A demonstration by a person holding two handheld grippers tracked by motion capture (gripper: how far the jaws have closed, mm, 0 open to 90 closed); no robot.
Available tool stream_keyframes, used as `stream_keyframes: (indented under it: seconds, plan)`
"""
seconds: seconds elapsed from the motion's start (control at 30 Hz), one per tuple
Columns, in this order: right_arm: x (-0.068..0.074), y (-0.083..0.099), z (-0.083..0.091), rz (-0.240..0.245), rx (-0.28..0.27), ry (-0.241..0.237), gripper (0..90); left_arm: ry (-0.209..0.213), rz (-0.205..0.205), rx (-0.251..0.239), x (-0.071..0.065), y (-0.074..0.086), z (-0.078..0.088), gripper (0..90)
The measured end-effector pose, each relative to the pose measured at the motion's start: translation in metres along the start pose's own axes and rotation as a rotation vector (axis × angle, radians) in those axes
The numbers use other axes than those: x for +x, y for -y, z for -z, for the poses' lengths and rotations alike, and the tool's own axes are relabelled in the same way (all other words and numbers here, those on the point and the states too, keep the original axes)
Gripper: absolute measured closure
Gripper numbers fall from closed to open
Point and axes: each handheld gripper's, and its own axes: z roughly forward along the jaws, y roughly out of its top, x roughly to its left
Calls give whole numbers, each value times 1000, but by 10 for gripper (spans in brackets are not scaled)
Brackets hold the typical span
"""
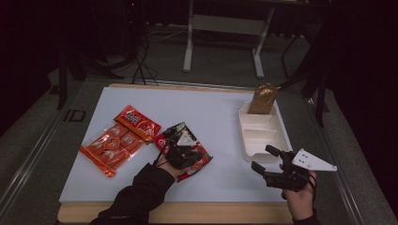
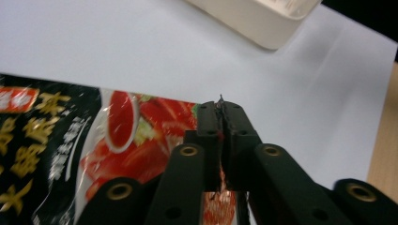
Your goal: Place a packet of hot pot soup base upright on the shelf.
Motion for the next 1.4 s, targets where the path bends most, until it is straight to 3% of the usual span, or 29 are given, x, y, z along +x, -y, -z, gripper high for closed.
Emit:
stream_keyframes:
  seconds: [0.13, 0.33, 0.43, 0.6, 0.8, 1.03, 1.4]
  plan:
    - [0, 1, 0, -3, 4, -10, 155, -12, -28, 27, -2, -10, -13, 896]
    - [0, 6, -3, -9, 25, -25, 155, -19, -28, 67, 0, -20, -31, 898]
    - [1, 7, -3, -4, 30, -31, 155, -25, -52, 103, -1, -24, -39, 898]
    - [-1, 8, -3, -14, 31, -45, 155, -28, -27, 132, 3, -29, -52, 900]
    - [-3, 9, -1, -24, 29, -40, 156, -33, -18, 204, 3, -31, -65, 900]
    - [-4, 9, -1, -27, 30, -37, 156, -34, -9, 219, 1, -31, -65, 900]
    - [-4, 10, -4, -37, 40, -48, 156, 15, -6, 229, -7, -19, -54, 900]
